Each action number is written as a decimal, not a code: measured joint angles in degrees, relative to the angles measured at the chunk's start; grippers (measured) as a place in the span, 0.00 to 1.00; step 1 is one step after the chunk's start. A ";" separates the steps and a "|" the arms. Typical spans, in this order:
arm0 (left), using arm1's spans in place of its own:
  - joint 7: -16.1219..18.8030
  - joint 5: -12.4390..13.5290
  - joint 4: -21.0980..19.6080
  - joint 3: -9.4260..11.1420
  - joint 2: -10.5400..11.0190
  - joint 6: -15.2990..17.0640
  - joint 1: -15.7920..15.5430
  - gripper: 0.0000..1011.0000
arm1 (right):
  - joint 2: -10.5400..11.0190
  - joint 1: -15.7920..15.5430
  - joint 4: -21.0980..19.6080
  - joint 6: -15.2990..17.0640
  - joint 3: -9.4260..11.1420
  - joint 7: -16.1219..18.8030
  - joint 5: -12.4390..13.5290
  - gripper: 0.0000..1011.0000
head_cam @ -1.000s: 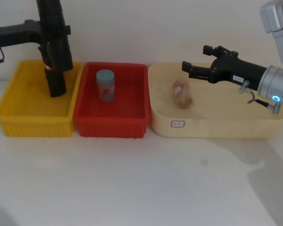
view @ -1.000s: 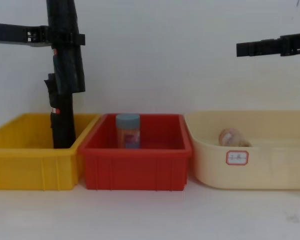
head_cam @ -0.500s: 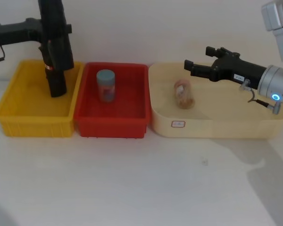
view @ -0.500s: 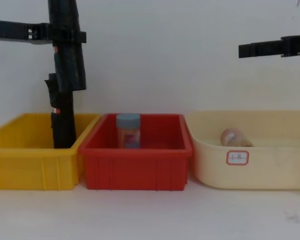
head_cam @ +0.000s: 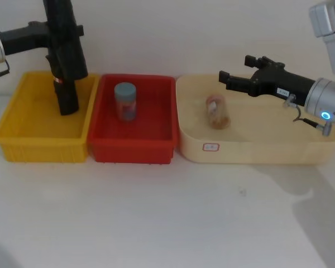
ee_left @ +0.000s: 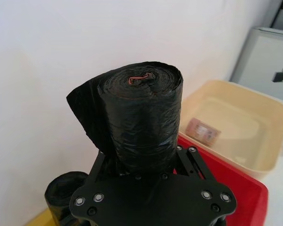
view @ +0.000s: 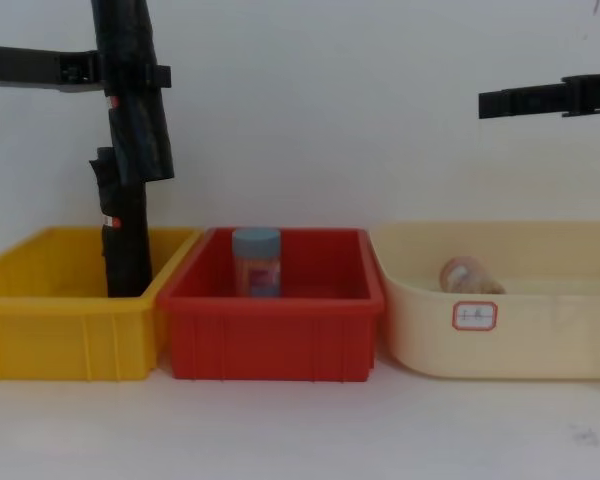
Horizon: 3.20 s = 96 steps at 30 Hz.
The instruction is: Pick up the garbage bag with the one hand and transfer it to the other hand.
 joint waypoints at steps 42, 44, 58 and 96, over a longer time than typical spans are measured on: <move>-2.95 -1.22 -14.74 2.48 0.53 2.24 5.91 0.41 | -4.86 8.21 13.30 -1.36 -6.53 9.14 2.70 0.99; -4.57 -1.00 -14.32 3.18 0.25 1.56 5.42 0.41 | -5.07 8.77 14.05 -1.29 -6.84 9.64 2.81 0.99; -13.05 0.23 -11.22 6.55 -2.37 -4.60 2.37 0.41 | -5.66 11.07 17.65 -1.67 -9.00 12.40 2.83 0.99; -15.74 0.63 -8.89 7.49 -5.69 -9.72 0.21 0.41 | -7.62 13.49 21.51 -12.18 -13.36 21.39 2.47 0.99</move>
